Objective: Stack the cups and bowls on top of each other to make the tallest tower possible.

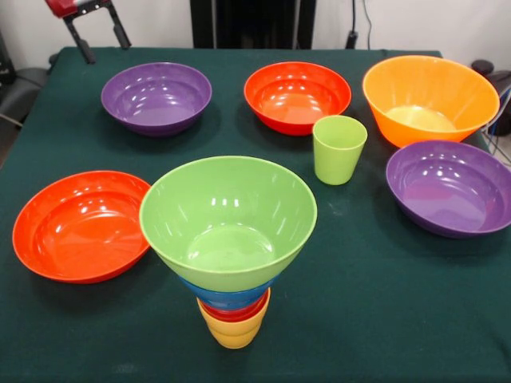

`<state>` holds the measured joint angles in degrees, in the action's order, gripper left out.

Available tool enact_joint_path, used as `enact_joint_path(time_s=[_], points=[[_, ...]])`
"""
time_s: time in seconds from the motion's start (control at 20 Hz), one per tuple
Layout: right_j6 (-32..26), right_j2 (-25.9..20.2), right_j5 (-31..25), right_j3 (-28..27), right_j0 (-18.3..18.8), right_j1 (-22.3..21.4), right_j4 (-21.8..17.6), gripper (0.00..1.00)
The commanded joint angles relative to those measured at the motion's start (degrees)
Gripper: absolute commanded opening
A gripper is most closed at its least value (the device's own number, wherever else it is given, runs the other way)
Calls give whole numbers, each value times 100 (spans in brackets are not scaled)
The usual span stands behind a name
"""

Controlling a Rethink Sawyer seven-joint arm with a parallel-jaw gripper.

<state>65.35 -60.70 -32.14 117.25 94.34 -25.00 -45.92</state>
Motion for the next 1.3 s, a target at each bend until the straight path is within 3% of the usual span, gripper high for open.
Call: enact_joint_path(time_s=[0.05, 0.45, 1.3], points=[[-74, 911, -850, -157, -1157, -1299, -851, 100], [-660, 1243, -824, -644, -1151, -788, -906, 100], [-816, 1430, -597, -810, -1133, -473, -732, 100]])
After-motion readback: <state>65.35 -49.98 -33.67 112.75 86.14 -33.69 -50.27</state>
